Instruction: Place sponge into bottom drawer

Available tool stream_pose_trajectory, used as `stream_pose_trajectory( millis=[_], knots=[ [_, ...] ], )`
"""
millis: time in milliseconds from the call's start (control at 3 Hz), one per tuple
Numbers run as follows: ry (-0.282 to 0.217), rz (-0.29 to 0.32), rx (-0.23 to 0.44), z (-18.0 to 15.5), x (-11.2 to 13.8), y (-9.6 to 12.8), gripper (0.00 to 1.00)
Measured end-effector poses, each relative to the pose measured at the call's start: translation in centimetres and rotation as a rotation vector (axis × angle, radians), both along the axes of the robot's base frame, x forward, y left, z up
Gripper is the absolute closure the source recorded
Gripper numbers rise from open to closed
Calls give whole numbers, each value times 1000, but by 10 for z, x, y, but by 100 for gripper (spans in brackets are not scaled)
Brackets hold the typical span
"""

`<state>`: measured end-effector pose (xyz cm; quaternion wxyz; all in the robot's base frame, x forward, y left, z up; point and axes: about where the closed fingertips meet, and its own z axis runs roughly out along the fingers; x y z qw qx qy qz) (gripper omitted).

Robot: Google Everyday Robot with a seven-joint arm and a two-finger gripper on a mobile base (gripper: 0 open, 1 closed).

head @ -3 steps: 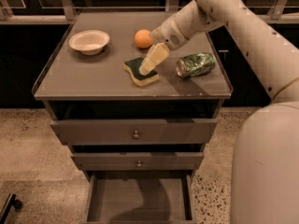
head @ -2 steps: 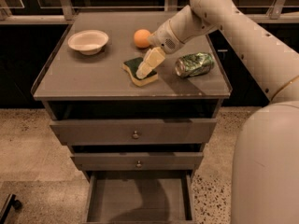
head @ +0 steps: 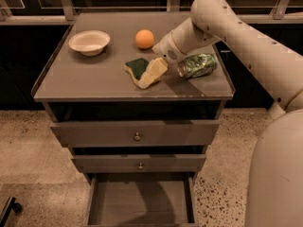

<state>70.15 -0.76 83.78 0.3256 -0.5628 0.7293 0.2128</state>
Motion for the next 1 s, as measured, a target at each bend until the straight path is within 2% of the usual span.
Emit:
stream_pose_trajectory(
  millis=[333, 1000],
  knots=[
    [2, 0, 0, -2, 0, 1, 18],
    [2, 0, 0, -2, 0, 1, 65]
  ],
)
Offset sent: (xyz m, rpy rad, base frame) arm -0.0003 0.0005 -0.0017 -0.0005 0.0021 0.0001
